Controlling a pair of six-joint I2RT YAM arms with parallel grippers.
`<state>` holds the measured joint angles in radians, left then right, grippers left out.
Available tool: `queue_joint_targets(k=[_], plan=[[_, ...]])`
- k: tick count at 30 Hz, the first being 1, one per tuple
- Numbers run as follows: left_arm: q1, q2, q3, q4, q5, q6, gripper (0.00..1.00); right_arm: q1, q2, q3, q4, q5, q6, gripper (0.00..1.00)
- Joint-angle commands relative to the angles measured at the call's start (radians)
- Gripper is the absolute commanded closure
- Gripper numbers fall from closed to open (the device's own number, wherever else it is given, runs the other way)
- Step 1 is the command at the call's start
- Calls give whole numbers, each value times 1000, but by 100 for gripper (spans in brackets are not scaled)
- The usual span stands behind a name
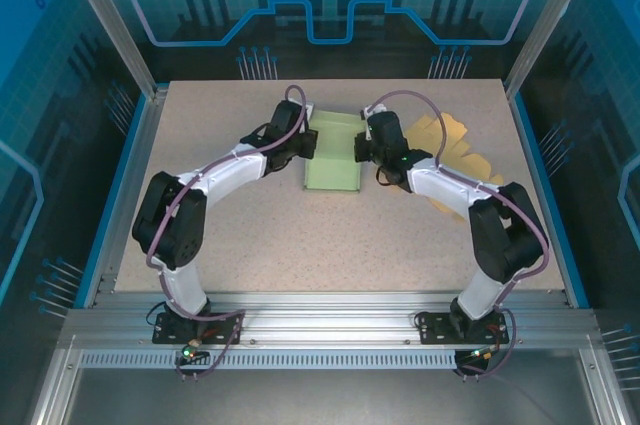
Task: Fold the paper box
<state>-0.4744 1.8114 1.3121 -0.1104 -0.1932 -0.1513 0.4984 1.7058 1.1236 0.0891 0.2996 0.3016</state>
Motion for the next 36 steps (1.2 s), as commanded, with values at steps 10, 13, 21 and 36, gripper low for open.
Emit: queue_joint_targets(k=[10,13,21,36], plan=[[-77,51,2,271,26,-124,100,71,187,123,310,-71,93,100],[-88,59,-20,295,16,-130,100,85,196,91,355,-58,93,100],[-111,74,-85,373,-22,-197,100,105,203,18,411,-43,95,100],[-145,40,-201,506,-75,-343,97,136,178,-110,464,-17,91,100]])
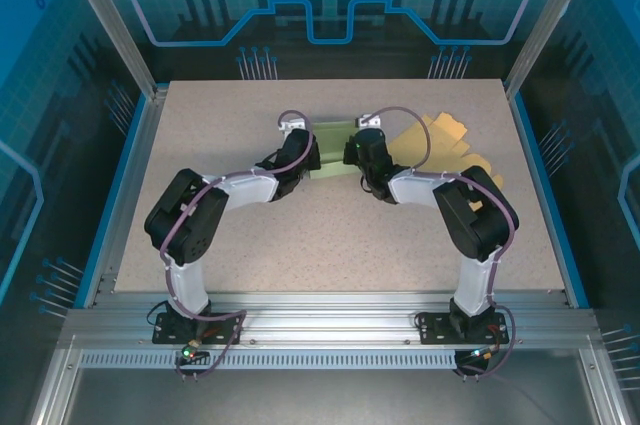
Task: Fold the paper box
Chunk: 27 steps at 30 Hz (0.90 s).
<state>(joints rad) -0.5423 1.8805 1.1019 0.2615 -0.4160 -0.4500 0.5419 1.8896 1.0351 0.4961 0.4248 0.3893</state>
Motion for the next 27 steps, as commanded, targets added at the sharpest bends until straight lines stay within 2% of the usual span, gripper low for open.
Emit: queue_joint_targets(k=[1,5,8,14,20,27], plan=[[-82,-31,3,134,152,-43,97,94,-10,-29,57,-143,5,100],[-90,-51,-60,161,184,-36,93,104,-32,-67,54,-142,3,100],[-90,-84,-143,221,235,-7,83,106,-57,-114,68,-139,1,100],[-84,-132,-283,348,398,14,73,106,-86,-226,122,-111,1,100],[-65,-172,-425,550,563,14,62,107,-107,-304,163,-88,21,100],[-26,-234,-534,561,642,27,57,107,-100,-360,197,-67,29,100]])
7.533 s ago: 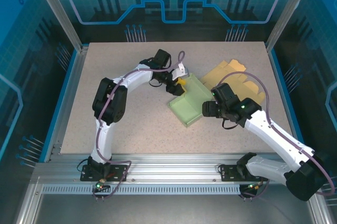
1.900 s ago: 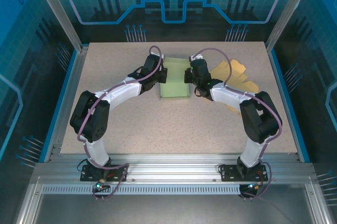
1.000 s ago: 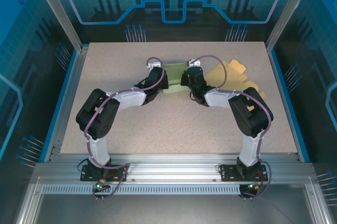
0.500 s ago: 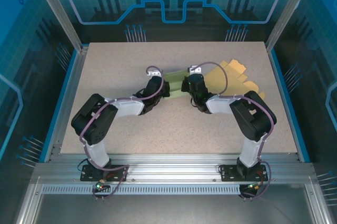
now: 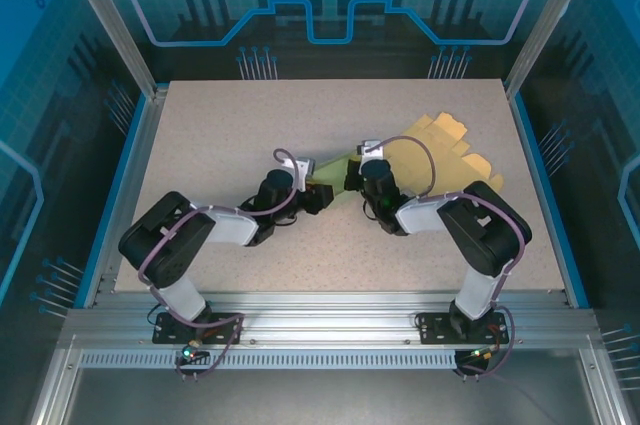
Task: Fold the paper box
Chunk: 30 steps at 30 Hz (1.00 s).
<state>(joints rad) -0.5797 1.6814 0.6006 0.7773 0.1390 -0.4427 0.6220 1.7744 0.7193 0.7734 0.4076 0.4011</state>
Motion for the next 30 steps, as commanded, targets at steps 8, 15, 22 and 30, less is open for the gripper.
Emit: queue_joint_targets(k=[8,15,22,30], plan=[[28,-135,-96,-65,93,52,52,27,32,-99,-59,-3,56,100],[28,-297,-111,-268,66,106,46,27,52,-83,-67,5,59,100],[28,-514,-175,-434,-13,102,45,27,58,-86,-73,4,58,100],[38,-745,-69,-638,-244,116,52,27,60,-87,-84,-2,48,100]])
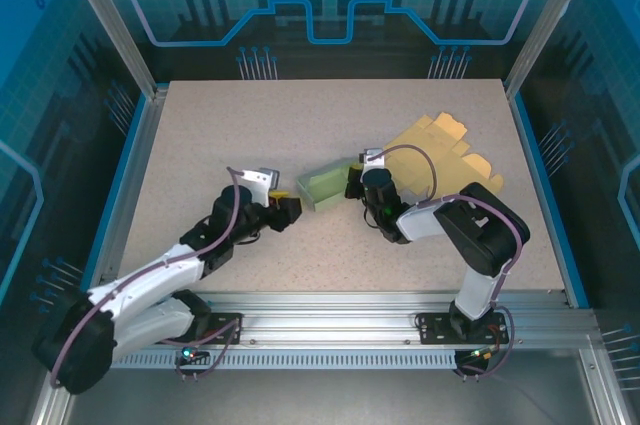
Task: Fold the paper box
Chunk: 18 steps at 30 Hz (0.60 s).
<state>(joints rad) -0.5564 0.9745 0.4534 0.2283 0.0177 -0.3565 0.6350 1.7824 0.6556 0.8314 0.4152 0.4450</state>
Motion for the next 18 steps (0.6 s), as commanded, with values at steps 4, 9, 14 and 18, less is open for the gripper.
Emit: queue_joint_targets(k=[4,9,14,18], plan=[[50,60,233,-98,-73,73,52,16,53,-22,-143,-18,0,100],[58,308,454,-97,87,103,55,17,52,-24,-158,-23,1,100],[62,584,632,-106,250,94,66,25,38,-37,-172,-15,-2,100],[63,709,660,-57,325,23,69,37,20,-40,-201,-1,-20,100]])
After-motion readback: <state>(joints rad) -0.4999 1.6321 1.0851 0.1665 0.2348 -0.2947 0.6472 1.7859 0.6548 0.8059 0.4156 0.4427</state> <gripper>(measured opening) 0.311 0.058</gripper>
